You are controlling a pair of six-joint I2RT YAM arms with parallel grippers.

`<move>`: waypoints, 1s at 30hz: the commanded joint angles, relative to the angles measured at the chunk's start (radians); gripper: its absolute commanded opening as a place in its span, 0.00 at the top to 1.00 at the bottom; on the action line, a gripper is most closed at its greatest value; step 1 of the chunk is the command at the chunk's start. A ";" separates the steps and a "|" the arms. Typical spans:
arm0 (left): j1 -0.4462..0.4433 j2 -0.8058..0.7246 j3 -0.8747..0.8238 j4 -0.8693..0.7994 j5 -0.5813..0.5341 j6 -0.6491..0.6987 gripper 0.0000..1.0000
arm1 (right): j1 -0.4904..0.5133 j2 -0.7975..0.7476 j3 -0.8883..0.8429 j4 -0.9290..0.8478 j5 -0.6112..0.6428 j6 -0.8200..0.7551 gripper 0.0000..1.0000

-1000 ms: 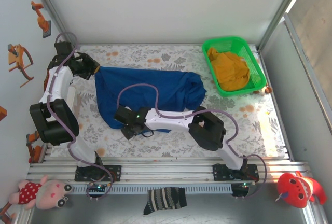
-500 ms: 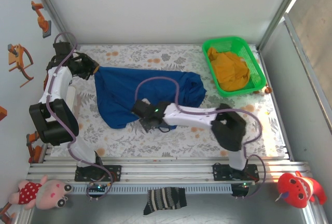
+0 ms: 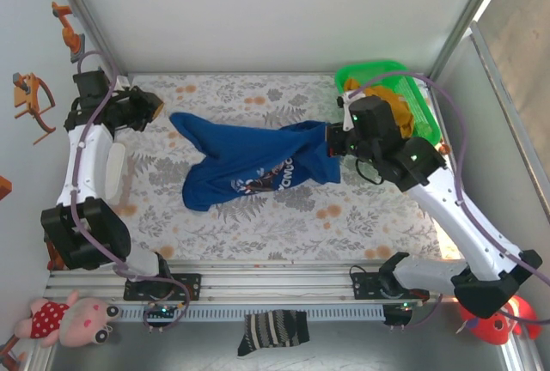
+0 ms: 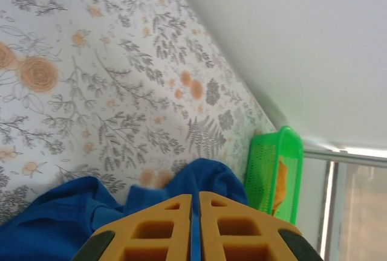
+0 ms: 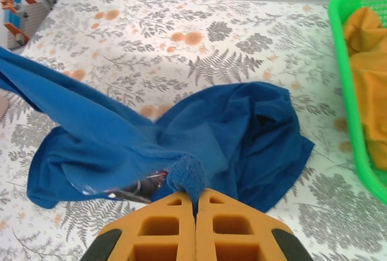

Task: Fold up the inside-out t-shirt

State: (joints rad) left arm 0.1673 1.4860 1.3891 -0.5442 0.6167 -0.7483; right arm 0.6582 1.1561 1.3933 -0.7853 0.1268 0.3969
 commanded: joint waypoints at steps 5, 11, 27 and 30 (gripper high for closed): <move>0.000 -0.081 0.026 0.028 0.067 -0.070 0.87 | -0.052 -0.046 -0.002 -0.070 -0.067 -0.038 1.00; -0.092 -0.083 -0.064 0.010 0.006 -0.018 0.77 | -0.055 -0.018 -0.059 -0.053 -0.074 -0.038 1.00; -0.431 -0.050 -0.510 0.102 -0.419 -0.030 0.49 | -0.086 -0.021 -0.124 -0.027 -0.077 -0.021 1.00; -0.454 0.005 -0.487 0.105 -0.428 -0.034 0.49 | -0.086 -0.022 -0.129 -0.024 -0.078 -0.019 1.00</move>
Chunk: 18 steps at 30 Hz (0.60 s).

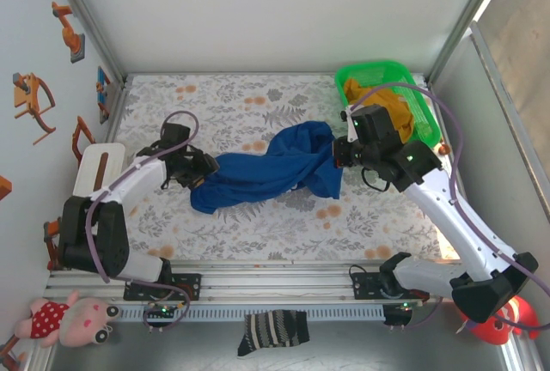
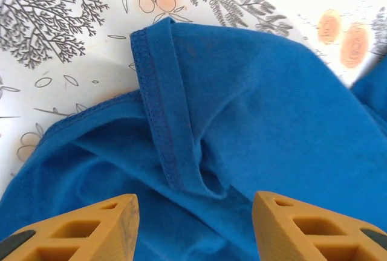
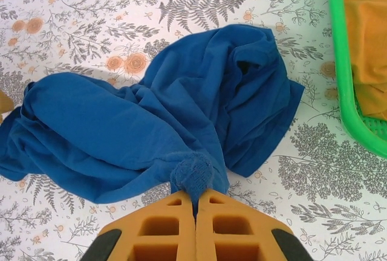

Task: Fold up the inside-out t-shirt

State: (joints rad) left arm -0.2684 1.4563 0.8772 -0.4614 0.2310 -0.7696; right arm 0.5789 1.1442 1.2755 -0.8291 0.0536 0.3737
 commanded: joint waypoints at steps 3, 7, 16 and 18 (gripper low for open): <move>-0.035 0.074 0.048 0.029 -0.054 -0.016 0.49 | -0.007 -0.013 -0.013 0.021 -0.005 0.006 1.00; -0.041 0.118 0.072 0.031 -0.070 -0.010 0.54 | -0.009 -0.020 -0.015 0.021 0.001 0.007 1.00; -0.042 0.164 0.077 0.024 -0.090 0.004 0.99 | -0.013 -0.021 -0.007 0.020 0.003 0.003 1.00; -0.041 0.153 0.092 -0.003 -0.115 0.012 1.00 | -0.020 -0.019 0.001 0.021 0.002 -0.002 1.00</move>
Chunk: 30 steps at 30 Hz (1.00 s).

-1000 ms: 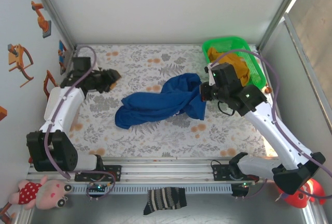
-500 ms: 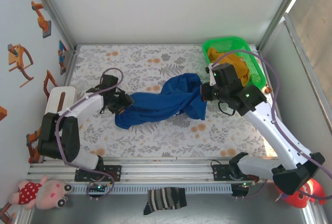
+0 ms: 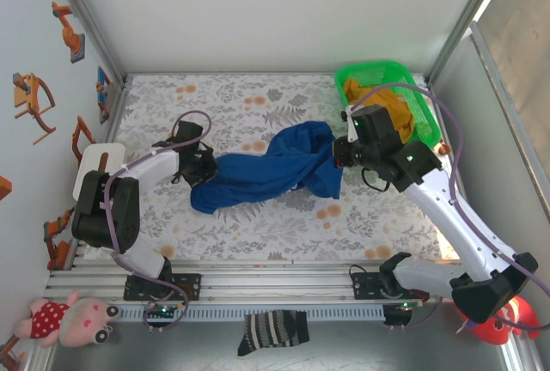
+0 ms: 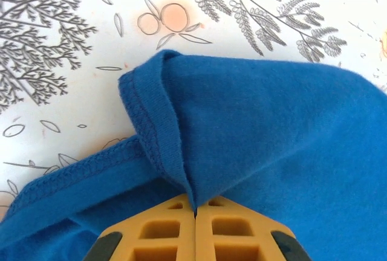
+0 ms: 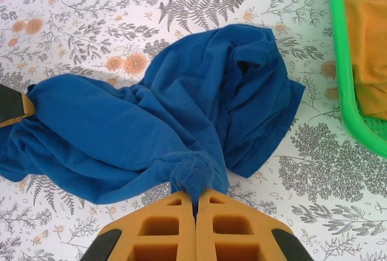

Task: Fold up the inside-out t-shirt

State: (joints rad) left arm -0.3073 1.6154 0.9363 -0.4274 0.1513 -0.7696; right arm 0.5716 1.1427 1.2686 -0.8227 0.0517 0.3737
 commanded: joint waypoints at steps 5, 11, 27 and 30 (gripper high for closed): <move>0.062 -0.087 0.180 -0.137 -0.050 0.073 1.00 | -0.084 0.020 0.105 0.013 -0.032 -0.031 1.00; 0.267 -0.120 0.553 -0.182 0.211 0.079 1.00 | -0.284 0.125 0.401 0.000 -0.219 -0.050 1.00; 0.441 -0.189 0.814 0.048 0.549 -0.190 0.97 | -0.309 0.112 0.594 -0.030 -0.329 -0.016 1.00; 0.462 -0.215 0.836 0.094 0.554 -0.232 0.96 | -0.309 0.103 0.630 -0.030 -0.351 -0.004 1.00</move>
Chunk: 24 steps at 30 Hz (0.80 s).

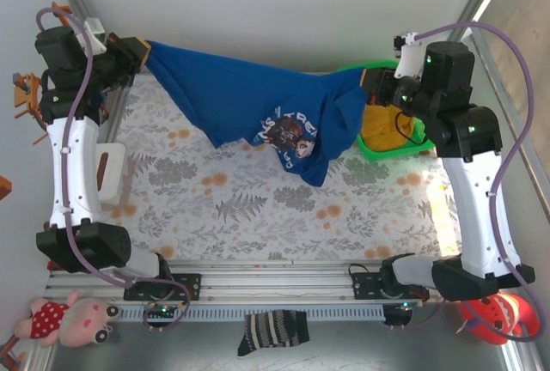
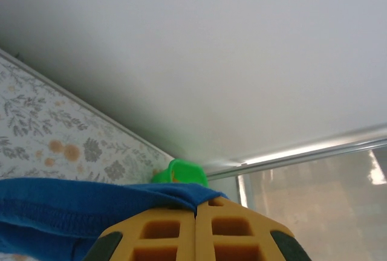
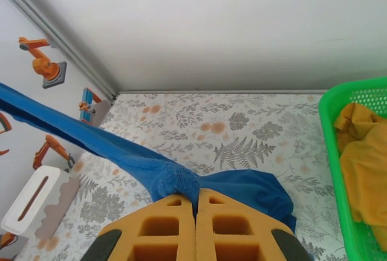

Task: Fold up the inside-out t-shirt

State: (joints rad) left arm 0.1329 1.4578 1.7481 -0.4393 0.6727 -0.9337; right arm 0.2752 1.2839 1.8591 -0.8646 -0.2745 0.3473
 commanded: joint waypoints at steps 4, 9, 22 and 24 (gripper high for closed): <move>0.045 -0.089 0.040 0.174 0.040 -0.130 0.95 | -0.012 -0.051 0.071 0.019 -0.075 0.052 1.00; 0.044 -0.116 -0.018 0.189 0.039 -0.131 0.94 | -0.011 -0.079 0.007 0.061 -0.115 0.086 1.00; -0.093 0.106 -0.513 0.072 -0.046 0.138 0.95 | -0.013 -0.106 -0.592 0.262 -0.020 0.124 1.00; -0.094 0.193 -0.485 0.042 -0.100 0.187 0.95 | -0.013 -0.086 -0.645 0.279 0.012 0.111 1.00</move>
State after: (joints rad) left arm 0.0372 1.6035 1.2388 -0.3553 0.6369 -0.8650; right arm 0.2714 1.2015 1.2514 -0.6624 -0.3267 0.4637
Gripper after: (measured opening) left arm 0.051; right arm 0.047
